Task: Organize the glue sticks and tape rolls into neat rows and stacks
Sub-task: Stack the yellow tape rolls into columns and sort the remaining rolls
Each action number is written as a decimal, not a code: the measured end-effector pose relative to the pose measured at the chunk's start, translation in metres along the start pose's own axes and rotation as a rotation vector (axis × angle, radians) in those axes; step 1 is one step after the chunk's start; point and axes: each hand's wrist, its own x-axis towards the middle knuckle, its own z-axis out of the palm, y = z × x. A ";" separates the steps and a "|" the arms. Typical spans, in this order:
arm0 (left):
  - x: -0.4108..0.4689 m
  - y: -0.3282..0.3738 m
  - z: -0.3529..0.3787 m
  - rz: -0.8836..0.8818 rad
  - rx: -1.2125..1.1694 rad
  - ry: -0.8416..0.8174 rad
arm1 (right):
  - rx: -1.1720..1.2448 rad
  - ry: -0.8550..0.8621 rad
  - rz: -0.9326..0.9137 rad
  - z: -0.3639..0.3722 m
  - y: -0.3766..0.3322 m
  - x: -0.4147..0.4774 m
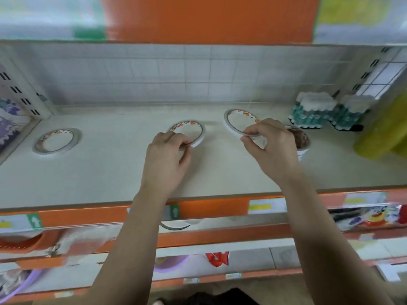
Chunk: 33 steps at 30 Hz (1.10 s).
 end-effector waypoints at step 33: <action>-0.010 0.105 0.072 -0.028 0.091 0.108 | 0.068 -0.127 -0.109 -0.073 0.112 -0.016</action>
